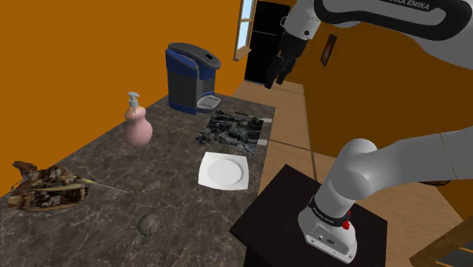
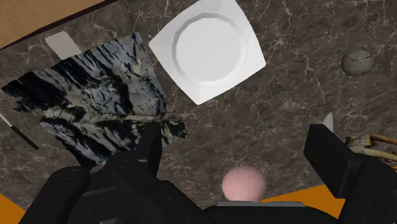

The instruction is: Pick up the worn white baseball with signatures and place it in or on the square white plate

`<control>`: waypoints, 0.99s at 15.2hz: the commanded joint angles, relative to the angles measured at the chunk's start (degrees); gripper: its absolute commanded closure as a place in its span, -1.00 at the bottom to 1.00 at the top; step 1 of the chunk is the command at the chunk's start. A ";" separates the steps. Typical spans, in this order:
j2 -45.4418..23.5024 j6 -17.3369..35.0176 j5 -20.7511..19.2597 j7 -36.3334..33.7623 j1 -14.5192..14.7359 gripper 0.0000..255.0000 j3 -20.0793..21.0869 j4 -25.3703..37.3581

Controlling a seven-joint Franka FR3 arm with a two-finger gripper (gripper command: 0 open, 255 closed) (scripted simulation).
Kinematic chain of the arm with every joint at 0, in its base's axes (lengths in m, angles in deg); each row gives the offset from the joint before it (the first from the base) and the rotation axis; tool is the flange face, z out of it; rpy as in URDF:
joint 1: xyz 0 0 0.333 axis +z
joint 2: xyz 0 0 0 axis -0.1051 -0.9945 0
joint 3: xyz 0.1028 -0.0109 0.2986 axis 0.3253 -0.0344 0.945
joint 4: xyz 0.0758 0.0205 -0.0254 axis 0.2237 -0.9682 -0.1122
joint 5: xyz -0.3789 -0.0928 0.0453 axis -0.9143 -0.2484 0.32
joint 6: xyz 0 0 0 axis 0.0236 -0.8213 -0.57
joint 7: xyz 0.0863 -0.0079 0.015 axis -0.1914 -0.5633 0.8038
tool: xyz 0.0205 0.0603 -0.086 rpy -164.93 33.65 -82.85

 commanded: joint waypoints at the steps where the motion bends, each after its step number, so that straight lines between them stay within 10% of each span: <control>1: 0.00 0.00 0.00 0.00 0.00 -1.00 0.00 0.00; 15: -9.60 18.52 6.00 -14.46 4.14 -1.00 15.47 -10.00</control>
